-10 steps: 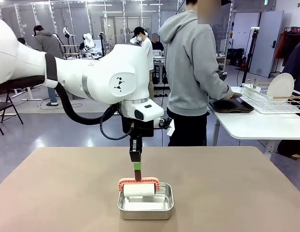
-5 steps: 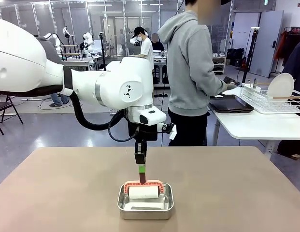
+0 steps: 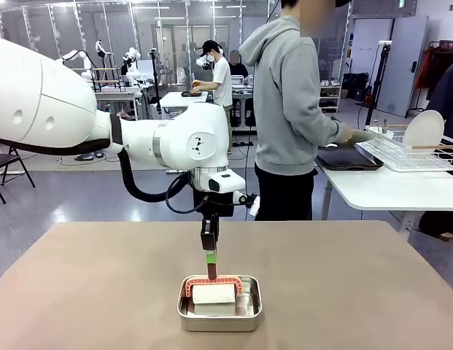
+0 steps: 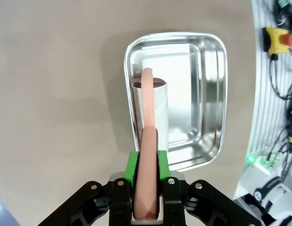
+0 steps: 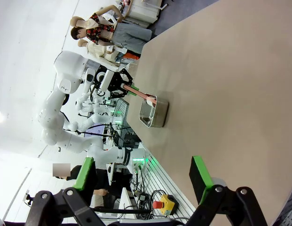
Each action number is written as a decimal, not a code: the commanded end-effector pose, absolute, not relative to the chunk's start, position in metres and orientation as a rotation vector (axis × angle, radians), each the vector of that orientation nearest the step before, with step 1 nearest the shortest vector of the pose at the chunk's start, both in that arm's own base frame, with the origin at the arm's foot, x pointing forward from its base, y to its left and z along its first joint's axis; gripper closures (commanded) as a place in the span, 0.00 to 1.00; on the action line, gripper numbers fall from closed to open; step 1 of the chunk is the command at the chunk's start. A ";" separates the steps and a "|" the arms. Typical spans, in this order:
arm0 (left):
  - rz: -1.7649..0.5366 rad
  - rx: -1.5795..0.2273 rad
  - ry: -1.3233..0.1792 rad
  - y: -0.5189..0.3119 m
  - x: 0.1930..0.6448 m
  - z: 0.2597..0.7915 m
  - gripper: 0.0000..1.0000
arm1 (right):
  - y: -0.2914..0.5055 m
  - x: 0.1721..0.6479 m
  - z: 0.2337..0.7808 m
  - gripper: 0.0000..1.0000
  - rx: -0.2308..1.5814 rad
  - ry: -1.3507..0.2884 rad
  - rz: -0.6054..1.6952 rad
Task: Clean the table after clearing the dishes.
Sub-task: Place the Lint Roller back on top of the Airtight Container.
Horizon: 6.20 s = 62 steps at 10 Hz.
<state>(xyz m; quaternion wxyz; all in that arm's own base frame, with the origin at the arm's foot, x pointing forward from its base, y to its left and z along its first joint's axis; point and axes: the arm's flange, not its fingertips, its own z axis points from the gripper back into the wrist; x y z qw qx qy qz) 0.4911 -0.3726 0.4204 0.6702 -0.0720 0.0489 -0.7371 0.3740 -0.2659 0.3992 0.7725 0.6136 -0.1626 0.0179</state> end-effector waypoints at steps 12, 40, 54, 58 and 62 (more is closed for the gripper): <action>-1.687 -0.221 0.164 -0.351 0.524 0.445 0.33 | -0.264 0.372 0.401 0.00 1.334 -0.363 0.055; -1.191 -0.636 0.034 -0.188 0.528 0.497 0.00 | -0.264 0.372 0.401 0.00 1.334 -0.363 0.055; -0.090 -1.294 -0.595 0.326 0.396 0.407 0.00 | -0.264 0.372 0.401 0.00 1.334 -0.363 0.055; -0.119 -1.314 -0.591 0.329 0.384 0.400 0.00 | -0.264 0.372 0.401 0.00 1.334 -0.363 0.055; -0.119 -1.314 -0.591 0.329 0.384 0.400 0.00 | -0.264 0.372 0.401 0.00 1.334 -0.363 0.055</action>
